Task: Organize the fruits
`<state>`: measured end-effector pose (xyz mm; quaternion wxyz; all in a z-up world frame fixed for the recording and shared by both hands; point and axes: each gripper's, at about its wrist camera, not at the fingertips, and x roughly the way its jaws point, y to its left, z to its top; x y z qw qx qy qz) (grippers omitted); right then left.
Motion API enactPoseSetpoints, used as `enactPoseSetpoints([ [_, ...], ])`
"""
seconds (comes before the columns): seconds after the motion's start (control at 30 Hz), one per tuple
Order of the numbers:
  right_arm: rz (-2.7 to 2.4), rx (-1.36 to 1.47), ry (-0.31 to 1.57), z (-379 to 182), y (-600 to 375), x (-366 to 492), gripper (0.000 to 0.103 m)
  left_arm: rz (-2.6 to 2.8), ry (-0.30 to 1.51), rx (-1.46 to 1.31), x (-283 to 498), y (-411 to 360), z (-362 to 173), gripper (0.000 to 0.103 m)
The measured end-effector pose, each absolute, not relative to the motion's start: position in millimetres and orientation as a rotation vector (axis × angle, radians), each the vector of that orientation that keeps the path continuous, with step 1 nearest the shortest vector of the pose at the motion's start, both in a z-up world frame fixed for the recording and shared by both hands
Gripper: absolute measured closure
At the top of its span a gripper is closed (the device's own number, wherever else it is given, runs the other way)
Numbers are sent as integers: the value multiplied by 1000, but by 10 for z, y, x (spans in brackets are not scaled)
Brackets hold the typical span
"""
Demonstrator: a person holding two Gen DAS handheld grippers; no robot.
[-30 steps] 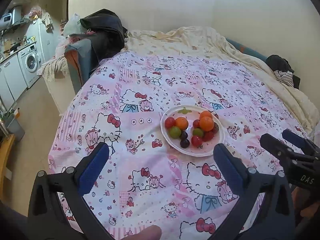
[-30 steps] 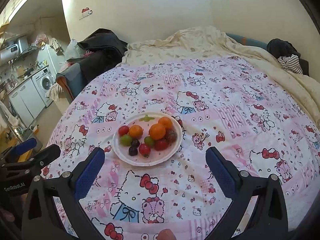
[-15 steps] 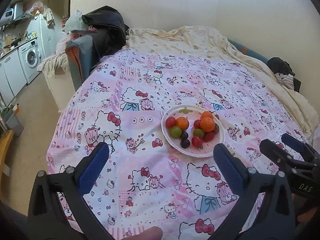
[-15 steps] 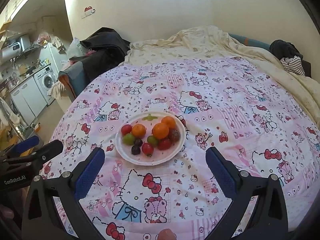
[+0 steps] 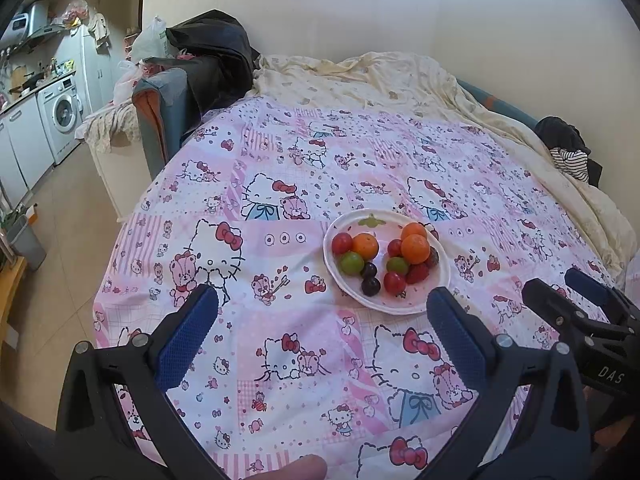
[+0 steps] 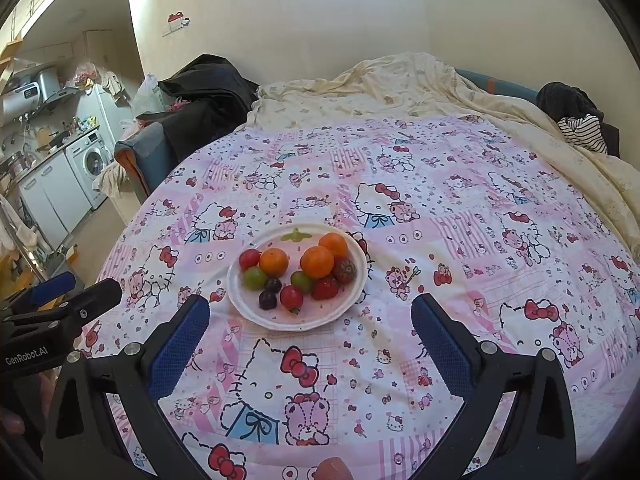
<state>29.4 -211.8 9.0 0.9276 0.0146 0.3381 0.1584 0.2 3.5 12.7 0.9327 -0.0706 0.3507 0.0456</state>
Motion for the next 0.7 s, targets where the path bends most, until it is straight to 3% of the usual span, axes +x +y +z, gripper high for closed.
enactPoseSetpoints([
  [0.7, 327, 30, 703, 70, -2147, 310, 0, 96, 723, -145, -8, 40, 108, 0],
])
